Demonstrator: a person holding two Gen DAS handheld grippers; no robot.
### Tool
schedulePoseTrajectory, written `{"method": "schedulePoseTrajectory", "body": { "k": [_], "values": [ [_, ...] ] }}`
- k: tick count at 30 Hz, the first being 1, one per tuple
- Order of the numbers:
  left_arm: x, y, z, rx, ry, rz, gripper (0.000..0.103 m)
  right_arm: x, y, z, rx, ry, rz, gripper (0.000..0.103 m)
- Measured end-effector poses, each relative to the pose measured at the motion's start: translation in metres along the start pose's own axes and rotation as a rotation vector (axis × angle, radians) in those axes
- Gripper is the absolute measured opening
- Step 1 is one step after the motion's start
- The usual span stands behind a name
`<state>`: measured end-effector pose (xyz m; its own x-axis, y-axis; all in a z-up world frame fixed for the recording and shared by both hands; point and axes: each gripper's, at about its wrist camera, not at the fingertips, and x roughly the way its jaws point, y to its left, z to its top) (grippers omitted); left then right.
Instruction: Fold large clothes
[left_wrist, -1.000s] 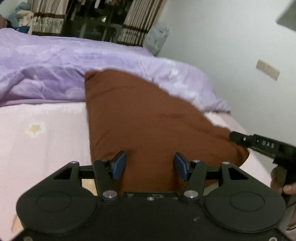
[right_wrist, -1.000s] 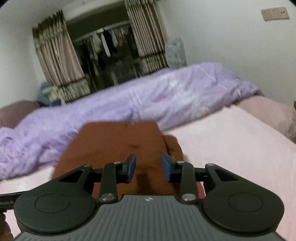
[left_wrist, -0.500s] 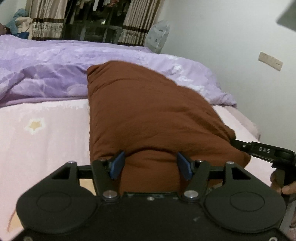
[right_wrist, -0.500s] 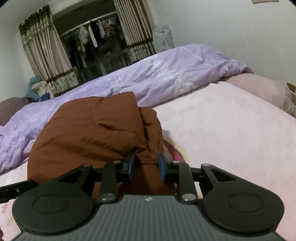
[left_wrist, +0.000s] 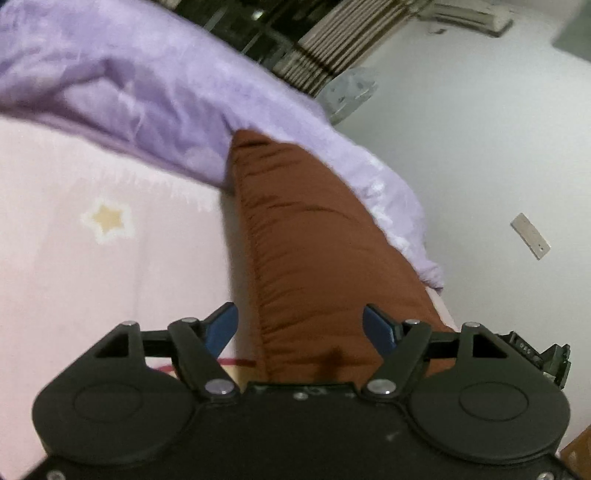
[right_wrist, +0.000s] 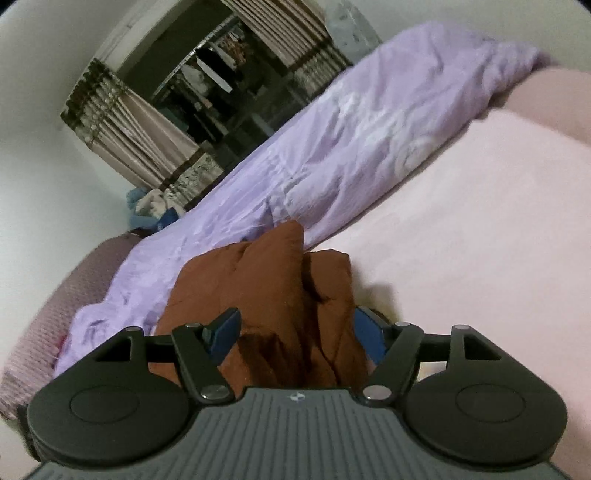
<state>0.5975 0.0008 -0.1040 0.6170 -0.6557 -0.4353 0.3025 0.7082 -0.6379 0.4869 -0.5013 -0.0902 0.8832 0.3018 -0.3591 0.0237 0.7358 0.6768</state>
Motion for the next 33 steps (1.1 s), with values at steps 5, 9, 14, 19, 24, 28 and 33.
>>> {"method": "schedulePoseTrajectory", "body": {
  "k": [5, 9, 14, 19, 24, 28, 33],
  "values": [
    [0.03, 0.012, 0.0, -0.002, 0.077, -0.014, 0.078, 0.029, -0.007, 0.003, 0.011, 0.081, 0.003, 0.086],
    [0.045, 0.028, 0.001, -0.069, 0.106, -0.099, 0.089, 0.042, -0.02, 0.002, 0.001, 0.107, -0.018, 0.094],
    [0.072, 0.056, 0.006, -0.208, 0.186, -0.239, 0.095, 0.059, -0.048, 0.002, 0.123, 0.185, 0.1, 0.094],
    [0.093, 0.049, 0.015, -0.22, 0.213, -0.327, 0.097, 0.077, -0.057, -0.001, 0.185, 0.233, 0.212, 0.094],
    [0.111, 0.033, 0.022, -0.184, 0.225, -0.324, 0.103, 0.087, -0.047, 0.003, 0.147, 0.254, 0.217, 0.095],
    [0.116, 0.022, 0.022, -0.152, 0.228, -0.289, 0.103, 0.091, -0.041, 0.006, 0.115, 0.255, 0.201, 0.096],
    [0.123, 0.013, 0.02, -0.137, 0.217, -0.256, 0.1, 0.089, -0.039, 0.001, 0.13, 0.248, 0.181, 0.074]
  ]
}}
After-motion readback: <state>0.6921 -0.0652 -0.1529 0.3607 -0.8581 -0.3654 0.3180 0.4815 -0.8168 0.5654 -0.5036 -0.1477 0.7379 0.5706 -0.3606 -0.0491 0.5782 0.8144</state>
